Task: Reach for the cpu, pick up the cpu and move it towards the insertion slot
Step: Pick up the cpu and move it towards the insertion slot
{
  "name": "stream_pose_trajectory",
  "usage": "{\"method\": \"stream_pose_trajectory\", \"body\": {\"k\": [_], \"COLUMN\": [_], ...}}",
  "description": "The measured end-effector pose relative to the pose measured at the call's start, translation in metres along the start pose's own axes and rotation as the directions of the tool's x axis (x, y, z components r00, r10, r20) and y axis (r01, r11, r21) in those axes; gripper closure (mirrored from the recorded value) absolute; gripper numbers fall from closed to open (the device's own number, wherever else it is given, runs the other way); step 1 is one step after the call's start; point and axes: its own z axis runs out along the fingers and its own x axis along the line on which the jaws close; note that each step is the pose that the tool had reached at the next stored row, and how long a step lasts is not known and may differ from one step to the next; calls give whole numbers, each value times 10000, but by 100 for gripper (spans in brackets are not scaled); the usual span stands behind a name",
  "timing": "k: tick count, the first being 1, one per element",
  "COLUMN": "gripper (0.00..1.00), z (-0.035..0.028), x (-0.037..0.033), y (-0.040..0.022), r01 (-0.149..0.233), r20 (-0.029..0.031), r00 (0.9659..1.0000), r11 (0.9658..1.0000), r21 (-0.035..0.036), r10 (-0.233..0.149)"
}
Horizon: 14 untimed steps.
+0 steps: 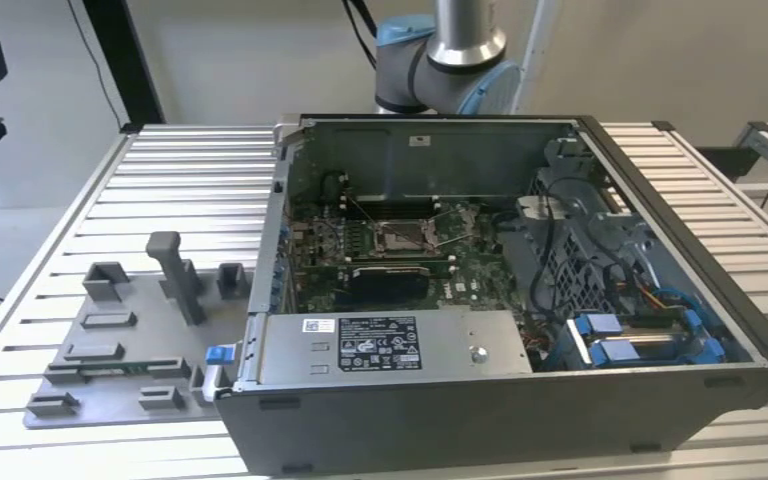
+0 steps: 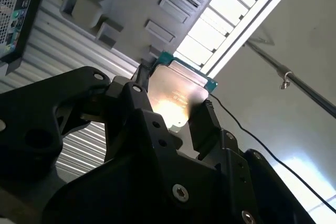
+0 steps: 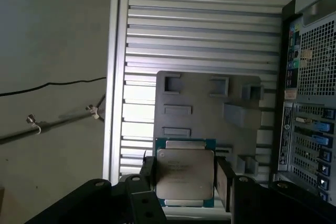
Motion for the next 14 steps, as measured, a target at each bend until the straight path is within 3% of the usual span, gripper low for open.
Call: {"method": "stream_pose_trajectory", "body": {"k": [14], "gripper": [100], "z": [12], "x": [-363], "y": [-14], "r01": [-3], "r20": [1], "r00": [10000], "r11": [10000], "r21": [4], "r10": [3]}}
